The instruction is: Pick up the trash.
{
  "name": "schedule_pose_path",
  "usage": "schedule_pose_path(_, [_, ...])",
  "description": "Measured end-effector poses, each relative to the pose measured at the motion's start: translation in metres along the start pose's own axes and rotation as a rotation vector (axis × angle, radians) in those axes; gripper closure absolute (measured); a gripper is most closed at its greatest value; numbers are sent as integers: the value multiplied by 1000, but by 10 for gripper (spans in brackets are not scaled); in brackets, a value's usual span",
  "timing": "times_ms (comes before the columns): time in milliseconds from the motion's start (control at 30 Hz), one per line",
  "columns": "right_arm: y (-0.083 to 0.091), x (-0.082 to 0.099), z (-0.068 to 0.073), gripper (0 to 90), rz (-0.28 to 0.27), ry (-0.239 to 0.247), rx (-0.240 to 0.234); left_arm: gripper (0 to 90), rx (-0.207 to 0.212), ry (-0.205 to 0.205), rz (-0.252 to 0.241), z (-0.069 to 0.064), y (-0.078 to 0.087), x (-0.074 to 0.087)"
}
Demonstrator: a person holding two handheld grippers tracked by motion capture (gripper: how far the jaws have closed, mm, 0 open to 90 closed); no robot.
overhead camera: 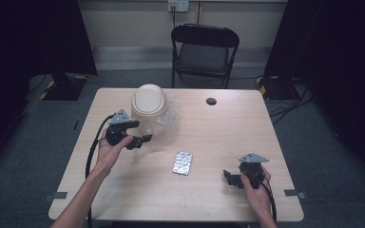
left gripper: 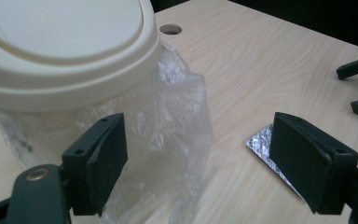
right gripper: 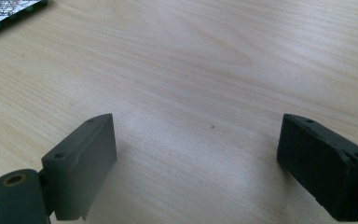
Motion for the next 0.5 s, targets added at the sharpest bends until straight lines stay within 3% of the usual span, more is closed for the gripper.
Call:
schedule_pose_path(167, [0, 0, 0, 107, -1, 0, -1, 190, -11, -10, -29, 8, 1, -23])
schedule_pose_path(500, [0, 0, 0, 107, -1, 0, -1, 191, -24, -44, -24, 19, -11, -51])
Point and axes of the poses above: each handheld gripper's, and its own axes: y roughly backward along the jaws, x roughly out of its underside, z roughly to its left, the point moved 7 cm from there along -y, roughly forward along the jaws, and after that the axes turned 2 degrees about z, right-handed, at the moved point
